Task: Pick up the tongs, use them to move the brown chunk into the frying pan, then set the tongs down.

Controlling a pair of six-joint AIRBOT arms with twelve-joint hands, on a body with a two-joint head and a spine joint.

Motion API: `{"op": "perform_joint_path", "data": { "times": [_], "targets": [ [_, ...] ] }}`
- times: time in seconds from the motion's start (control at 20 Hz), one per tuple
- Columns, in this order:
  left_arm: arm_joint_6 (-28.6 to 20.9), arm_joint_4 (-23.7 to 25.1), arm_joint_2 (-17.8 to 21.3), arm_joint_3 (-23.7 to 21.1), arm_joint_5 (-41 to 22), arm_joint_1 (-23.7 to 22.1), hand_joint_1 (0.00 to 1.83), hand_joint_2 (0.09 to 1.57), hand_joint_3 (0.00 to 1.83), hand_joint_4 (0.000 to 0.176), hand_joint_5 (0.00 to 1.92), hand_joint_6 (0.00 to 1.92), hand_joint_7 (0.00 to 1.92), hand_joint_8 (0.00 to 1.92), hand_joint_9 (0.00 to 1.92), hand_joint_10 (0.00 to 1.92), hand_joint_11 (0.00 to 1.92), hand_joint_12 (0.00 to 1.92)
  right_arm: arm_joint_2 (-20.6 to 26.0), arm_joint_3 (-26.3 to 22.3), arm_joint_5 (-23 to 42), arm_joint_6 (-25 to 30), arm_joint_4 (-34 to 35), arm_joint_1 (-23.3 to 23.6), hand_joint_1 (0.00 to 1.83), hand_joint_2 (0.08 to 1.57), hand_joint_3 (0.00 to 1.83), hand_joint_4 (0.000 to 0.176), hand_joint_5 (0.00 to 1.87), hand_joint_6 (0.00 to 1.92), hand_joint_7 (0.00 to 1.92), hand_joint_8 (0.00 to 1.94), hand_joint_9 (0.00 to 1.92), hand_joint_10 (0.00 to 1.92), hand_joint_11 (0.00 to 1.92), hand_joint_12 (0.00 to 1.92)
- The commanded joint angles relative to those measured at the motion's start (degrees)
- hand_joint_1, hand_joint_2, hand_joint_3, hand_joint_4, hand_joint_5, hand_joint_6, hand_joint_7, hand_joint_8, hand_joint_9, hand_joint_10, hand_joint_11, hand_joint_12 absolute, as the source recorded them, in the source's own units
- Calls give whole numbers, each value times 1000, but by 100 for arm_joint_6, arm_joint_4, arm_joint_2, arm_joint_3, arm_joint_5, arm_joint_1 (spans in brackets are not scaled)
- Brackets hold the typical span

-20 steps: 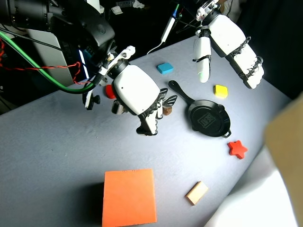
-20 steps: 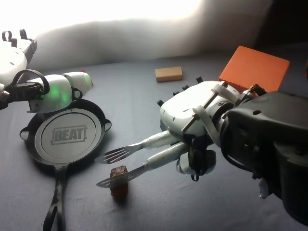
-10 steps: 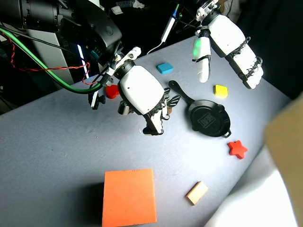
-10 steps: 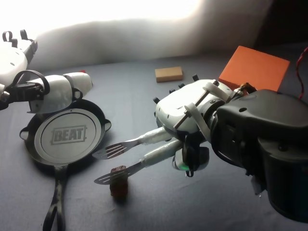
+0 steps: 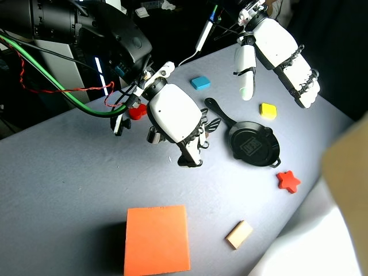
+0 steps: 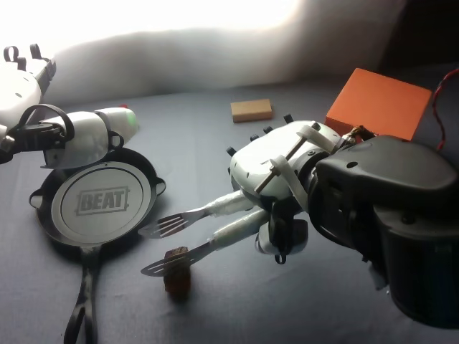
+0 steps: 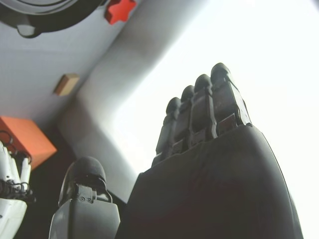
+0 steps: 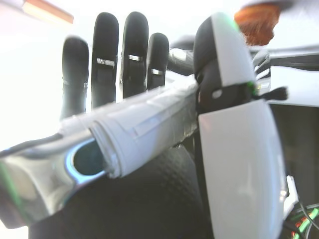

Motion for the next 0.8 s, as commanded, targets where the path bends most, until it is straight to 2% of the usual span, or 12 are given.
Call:
{"op": "perform_joint_path", "data": {
  "times": [0.0, 0.75],
  "targets": [
    [-15, 535, 62, 10, -248, -34, 0, 1129, 0, 0, 0, 0, 0, 0, 0, 0, 0, 0, 2, -6, 7, 24, -411, 17, 1071, 1138, 0, 0, 665, 548, 958, 94, 677, 702, 315, 1550],
    [-28, 396, 86, 26, -322, 24, 0, 1116, 0, 0, 0, 0, 0, 0, 0, 0, 0, 0, -110, 217, -48, 9, -414, -232, 1047, 1143, 0, 0, 680, 536, 962, 78, 688, 683, 338, 1535]
  ]
}}
